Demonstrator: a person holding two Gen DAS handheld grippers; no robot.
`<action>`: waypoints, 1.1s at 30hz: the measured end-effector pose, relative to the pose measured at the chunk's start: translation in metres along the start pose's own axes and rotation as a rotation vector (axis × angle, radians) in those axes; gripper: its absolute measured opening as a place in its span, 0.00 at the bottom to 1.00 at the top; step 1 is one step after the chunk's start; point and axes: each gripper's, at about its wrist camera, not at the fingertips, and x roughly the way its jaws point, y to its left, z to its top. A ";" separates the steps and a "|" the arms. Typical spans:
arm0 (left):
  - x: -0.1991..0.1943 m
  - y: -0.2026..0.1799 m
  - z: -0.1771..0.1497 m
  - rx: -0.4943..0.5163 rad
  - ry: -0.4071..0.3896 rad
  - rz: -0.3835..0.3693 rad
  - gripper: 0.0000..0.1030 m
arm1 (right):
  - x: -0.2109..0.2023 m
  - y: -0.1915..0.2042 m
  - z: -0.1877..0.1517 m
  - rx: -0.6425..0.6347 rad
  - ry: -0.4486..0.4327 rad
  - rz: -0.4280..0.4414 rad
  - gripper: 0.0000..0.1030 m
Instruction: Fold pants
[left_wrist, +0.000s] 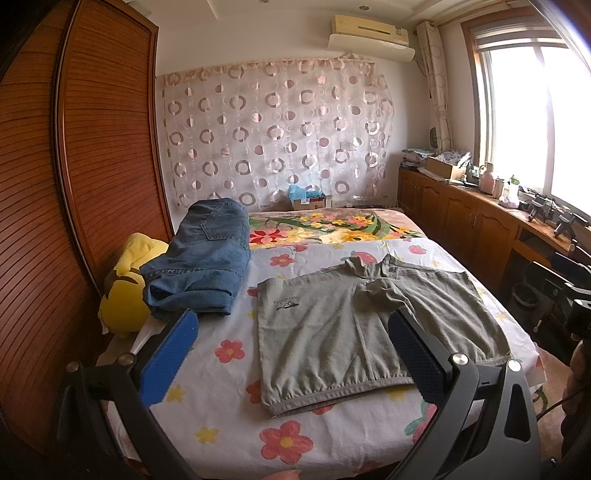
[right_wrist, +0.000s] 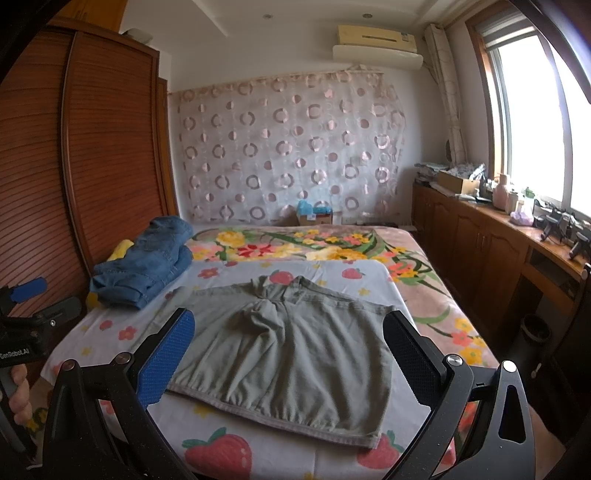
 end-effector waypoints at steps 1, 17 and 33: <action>0.000 0.000 0.000 0.000 0.000 0.001 1.00 | 0.000 0.000 0.000 -0.001 0.001 0.001 1.00; 0.003 -0.005 -0.007 -0.001 0.001 -0.001 1.00 | 0.000 0.000 0.000 0.000 0.001 0.000 1.00; 0.041 -0.011 -0.031 0.014 0.118 -0.058 1.00 | 0.024 -0.022 -0.028 -0.018 0.089 0.003 1.00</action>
